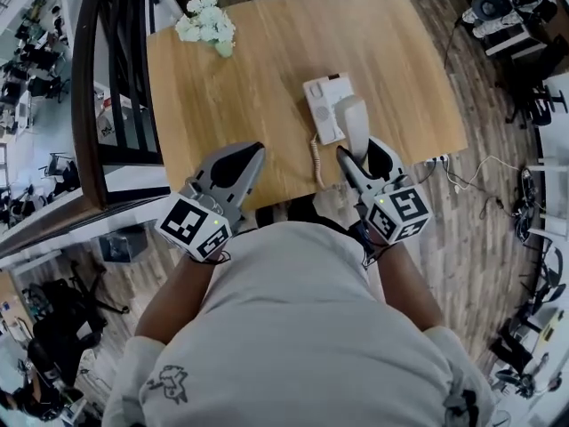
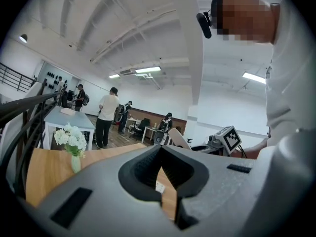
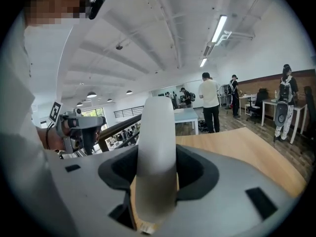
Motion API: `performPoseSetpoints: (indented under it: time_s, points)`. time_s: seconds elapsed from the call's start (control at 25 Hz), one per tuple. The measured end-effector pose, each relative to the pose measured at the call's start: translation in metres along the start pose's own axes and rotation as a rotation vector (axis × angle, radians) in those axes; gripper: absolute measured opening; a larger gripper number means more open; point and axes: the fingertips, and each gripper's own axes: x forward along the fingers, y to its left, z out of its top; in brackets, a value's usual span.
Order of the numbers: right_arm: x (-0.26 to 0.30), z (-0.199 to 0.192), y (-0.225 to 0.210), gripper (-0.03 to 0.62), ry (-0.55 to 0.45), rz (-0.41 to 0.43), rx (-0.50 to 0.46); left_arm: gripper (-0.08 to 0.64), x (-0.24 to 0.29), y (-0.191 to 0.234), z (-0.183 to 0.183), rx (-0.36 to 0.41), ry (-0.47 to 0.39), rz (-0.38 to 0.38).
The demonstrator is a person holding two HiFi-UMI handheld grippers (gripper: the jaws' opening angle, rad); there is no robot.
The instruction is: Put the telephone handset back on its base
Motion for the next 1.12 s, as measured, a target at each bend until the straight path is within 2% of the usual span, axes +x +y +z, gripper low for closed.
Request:
performPoseSetpoints:
  time_s: [0.6,1.12]
  points:
    - [0.086,-0.041,-0.048,0.221,0.176,0.076,-0.016,0.006,0.042,0.048,-0.028,-0.093,0.063,0.139]
    - [0.143,-0.096,-0.097,0.221,0.286,0.037,0.029,0.006,0.07,0.079,-0.058,-0.124,0.128,0.17]
